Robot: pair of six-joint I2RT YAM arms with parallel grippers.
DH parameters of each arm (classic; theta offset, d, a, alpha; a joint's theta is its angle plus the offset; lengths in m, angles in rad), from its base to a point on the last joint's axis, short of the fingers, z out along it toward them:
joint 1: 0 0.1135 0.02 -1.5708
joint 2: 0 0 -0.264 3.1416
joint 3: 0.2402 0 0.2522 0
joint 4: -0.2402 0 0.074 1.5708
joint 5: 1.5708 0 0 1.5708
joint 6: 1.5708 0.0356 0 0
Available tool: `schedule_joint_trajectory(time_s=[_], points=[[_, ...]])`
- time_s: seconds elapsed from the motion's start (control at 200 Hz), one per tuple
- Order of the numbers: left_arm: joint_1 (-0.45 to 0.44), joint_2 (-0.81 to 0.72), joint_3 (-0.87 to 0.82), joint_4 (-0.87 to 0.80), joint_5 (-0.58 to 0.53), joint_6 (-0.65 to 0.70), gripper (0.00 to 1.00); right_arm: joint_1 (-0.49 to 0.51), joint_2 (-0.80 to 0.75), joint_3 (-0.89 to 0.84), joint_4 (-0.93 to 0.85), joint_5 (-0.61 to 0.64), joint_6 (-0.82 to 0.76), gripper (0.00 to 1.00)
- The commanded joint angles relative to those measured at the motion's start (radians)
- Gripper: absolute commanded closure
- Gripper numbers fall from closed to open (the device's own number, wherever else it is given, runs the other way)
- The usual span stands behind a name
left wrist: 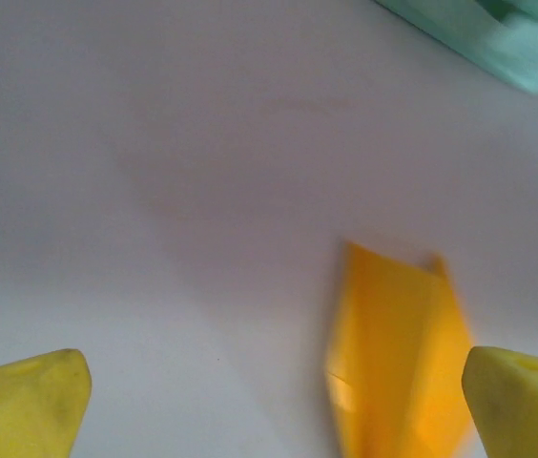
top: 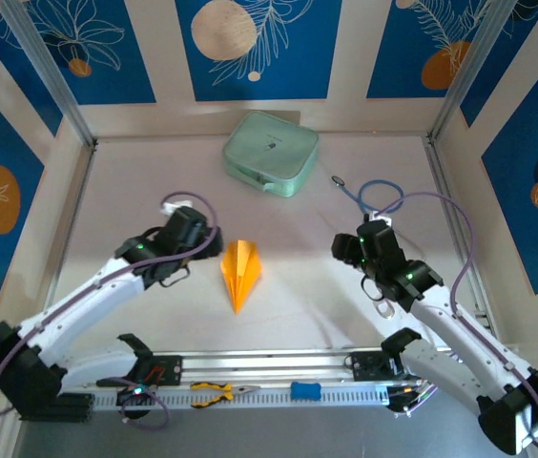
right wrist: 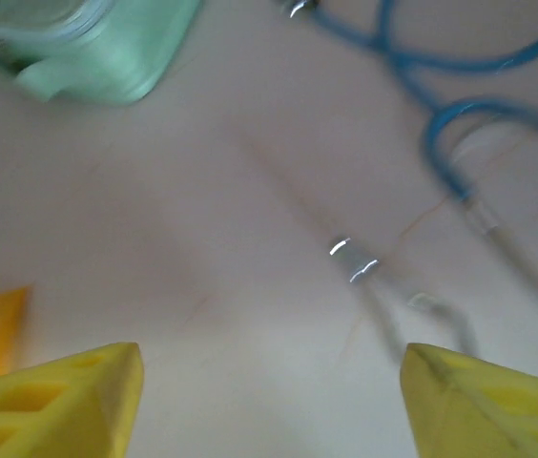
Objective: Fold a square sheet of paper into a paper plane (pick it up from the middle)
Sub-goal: Reset both arms
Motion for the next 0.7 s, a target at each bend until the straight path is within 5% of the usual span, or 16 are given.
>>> schedule_joint_trajectory(time_s=[0.0, 0.175, 0.31, 0.585, 0.64, 0.695], points=[[0.13, -0.021, -0.064, 0.141, -0.136, 0.249, 0.0, -0.099, 0.063, -0.118, 0.307, 0.13, -0.321, 0.23], [0.362, 0.028, -0.174, 0.411, -0.148, 0.417, 0.0, -0.287, 0.225, -0.212, 0.655, -0.133, -0.4, 0.22], [0.384, 0.114, -0.341, 0.843, -0.17, 0.605, 0.0, -0.305, 0.391, -0.265, 0.983, -0.254, -0.501, 0.21], [0.422, 0.41, -0.479, 1.461, -0.025, 0.713, 0.0, -0.299, 0.593, -0.254, 1.268, -0.376, -0.652, 0.19], [0.446, 0.462, -0.499, 1.542, 0.028, 0.708, 0.0, -0.325, 0.573, -0.243, 1.211, -0.409, -0.63, 0.18], [0.473, 0.433, -0.486, 1.45, 0.112, 0.677, 0.01, -0.358, 0.577, -0.251, 1.235, -0.439, -0.6, 0.18]])
